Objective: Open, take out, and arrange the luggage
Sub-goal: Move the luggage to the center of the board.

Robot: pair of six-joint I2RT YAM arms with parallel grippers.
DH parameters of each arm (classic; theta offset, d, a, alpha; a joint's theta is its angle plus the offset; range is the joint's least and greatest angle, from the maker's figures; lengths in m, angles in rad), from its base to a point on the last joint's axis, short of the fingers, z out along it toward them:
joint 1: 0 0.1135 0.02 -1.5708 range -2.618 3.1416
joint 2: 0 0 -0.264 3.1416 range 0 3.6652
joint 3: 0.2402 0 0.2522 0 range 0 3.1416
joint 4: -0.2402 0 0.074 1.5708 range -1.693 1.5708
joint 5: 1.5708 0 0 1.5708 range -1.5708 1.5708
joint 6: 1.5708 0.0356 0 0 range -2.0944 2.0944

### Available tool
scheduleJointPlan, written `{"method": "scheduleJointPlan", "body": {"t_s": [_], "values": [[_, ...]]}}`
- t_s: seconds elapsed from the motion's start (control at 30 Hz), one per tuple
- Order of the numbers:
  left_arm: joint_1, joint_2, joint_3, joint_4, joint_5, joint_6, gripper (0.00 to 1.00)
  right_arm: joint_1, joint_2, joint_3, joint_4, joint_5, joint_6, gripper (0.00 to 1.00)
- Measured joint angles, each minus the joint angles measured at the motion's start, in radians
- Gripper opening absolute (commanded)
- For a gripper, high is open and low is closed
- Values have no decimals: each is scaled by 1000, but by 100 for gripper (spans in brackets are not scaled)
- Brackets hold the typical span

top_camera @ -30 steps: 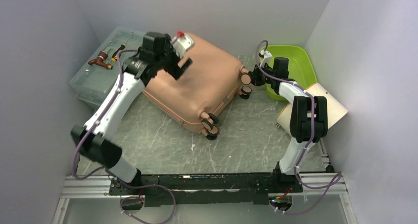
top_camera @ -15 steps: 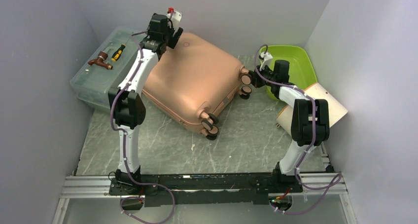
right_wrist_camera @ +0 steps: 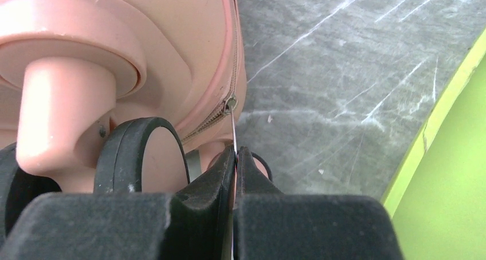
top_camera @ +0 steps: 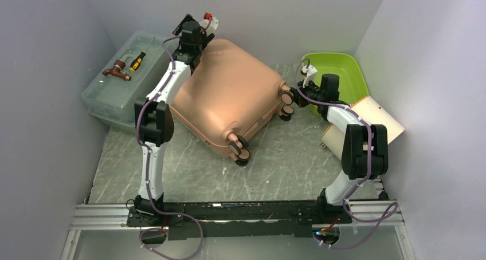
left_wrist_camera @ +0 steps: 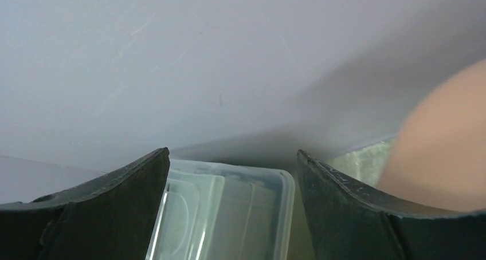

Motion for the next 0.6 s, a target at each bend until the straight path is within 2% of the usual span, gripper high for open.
{"method": "scheduleJointPlan", "body": {"t_s": [0.13, 0.33, 0.6], "values": [[-2, 47, 21, 78, -55, 78, 85, -2, -63, -46, -36, -1, -48, 0], [7, 76, -20, 135, -94, 147, 76, -6, -97, -65, -70, -5, -82, 0], [9, -75, -271, 161, 71, 150, 74, -36, -232, -162, -152, -37, -153, 0]]}}
